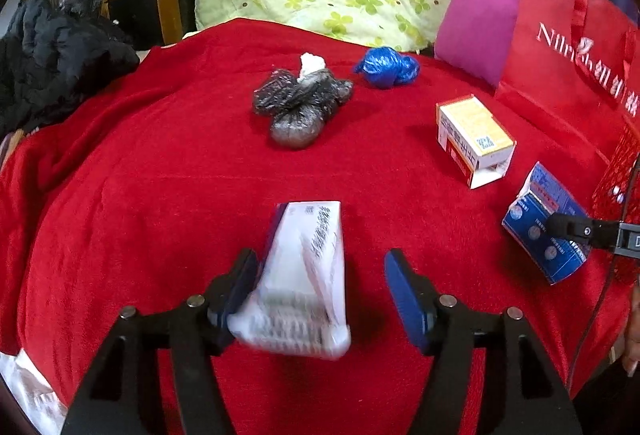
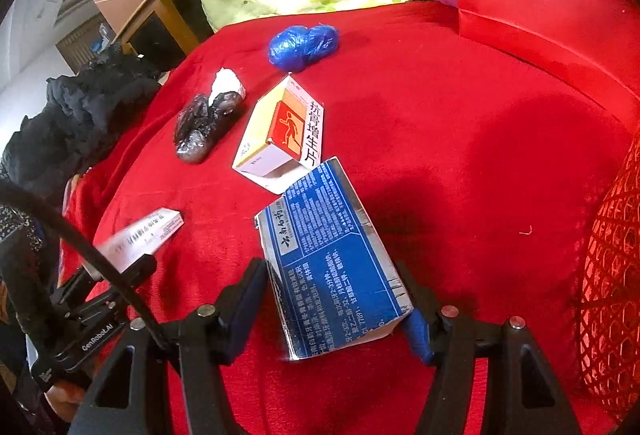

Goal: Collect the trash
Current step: 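Grasp the blue toothpaste box with the right gripper while the left gripper holds the carton, then carry the carton and toothpaste box over the red mesh basket and open both grippers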

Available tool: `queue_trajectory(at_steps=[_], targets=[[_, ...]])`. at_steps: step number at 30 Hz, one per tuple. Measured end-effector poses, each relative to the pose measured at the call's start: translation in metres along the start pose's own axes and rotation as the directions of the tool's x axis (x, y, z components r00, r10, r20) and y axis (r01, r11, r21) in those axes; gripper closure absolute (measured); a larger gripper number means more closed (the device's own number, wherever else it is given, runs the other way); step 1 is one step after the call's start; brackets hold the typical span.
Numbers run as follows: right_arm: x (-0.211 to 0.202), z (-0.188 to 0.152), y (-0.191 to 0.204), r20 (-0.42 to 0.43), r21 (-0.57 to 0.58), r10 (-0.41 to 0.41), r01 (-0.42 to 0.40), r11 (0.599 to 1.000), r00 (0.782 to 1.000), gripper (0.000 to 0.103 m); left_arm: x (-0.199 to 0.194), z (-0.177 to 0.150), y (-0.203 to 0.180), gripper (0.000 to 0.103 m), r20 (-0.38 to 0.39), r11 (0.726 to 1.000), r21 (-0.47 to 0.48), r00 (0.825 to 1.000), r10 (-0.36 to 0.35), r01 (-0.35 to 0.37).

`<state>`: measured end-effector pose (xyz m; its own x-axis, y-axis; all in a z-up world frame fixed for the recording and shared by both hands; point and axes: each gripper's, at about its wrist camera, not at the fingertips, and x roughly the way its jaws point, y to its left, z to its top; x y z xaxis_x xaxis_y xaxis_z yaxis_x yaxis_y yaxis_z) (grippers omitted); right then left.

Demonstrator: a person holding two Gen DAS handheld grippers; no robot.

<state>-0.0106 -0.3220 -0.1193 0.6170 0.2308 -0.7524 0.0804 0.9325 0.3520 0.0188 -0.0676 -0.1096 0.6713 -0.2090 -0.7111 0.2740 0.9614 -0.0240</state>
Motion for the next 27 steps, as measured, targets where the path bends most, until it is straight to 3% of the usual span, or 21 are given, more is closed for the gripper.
queue_trajectory(at_steps=[3, 6, 11, 15, 17, 19, 21, 23, 27], targets=[[-0.003, 0.002, 0.002, 0.016, -0.004, 0.03, -0.03, 1.0, 0.999, 0.037, -0.004, -0.001, 0.015, 0.026, -0.004, 0.998, -0.045, 0.999, -0.042, 0.042], [-0.007, 0.003, 0.008, 0.023, -0.032, 0.065, -0.064, 0.997, 0.998, 0.035, -0.007, -0.003, 0.022, 0.026, -0.012, 0.995, -0.071, 0.998, -0.069, 0.068], [0.0, 0.001, 0.01, -0.016, -0.043, 0.044, -0.045, 0.998, 0.999, 0.034, 0.003, 0.001, 0.02, 0.026, -0.058, 0.994, -0.069, 0.994, -0.09, 0.086], [0.0, 0.002, 0.006, -0.011, -0.043, 0.008, -0.009, 0.999, 1.0, 0.034, 0.016, 0.001, 0.018, 0.026, -0.103, 0.997, -0.063, 0.993, -0.048, 0.042], [-0.001, 0.002, 0.006, -0.006, -0.05, 0.001, -0.002, 0.999, 1.0, 0.034, 0.019, 0.001, 0.017, 0.026, -0.107, 0.996, -0.069, 0.992, -0.062, 0.055], [-0.002, 0.001, 0.009, 0.002, -0.07, -0.01, 0.011, 0.997, 1.0, 0.034, 0.019, 0.002, 0.012, 0.031, -0.101, 0.997, -0.054, 0.993, -0.063, 0.058], [-0.003, 0.001, 0.015, 0.009, -0.102, -0.024, 0.024, 0.994, 1.0, 0.034, 0.023, 0.003, 0.008, 0.051, -0.113, 0.999, -0.027, 0.993, -0.046, 0.043], [-0.003, -0.002, 0.021, 0.016, -0.139, -0.038, 0.04, 0.99, 0.999, 0.034, 0.029, 0.004, 0.005, 0.062, -0.14, 0.999, -0.023, 0.989, -0.051, 0.048], [0.005, -0.006, 0.025, -0.006, -0.178, -0.088, 0.085, 0.98, 0.996, 0.037, 0.03, 0.005, 0.002, 0.065, -0.141, 0.998, -0.033, 0.988, -0.059, 0.055]])
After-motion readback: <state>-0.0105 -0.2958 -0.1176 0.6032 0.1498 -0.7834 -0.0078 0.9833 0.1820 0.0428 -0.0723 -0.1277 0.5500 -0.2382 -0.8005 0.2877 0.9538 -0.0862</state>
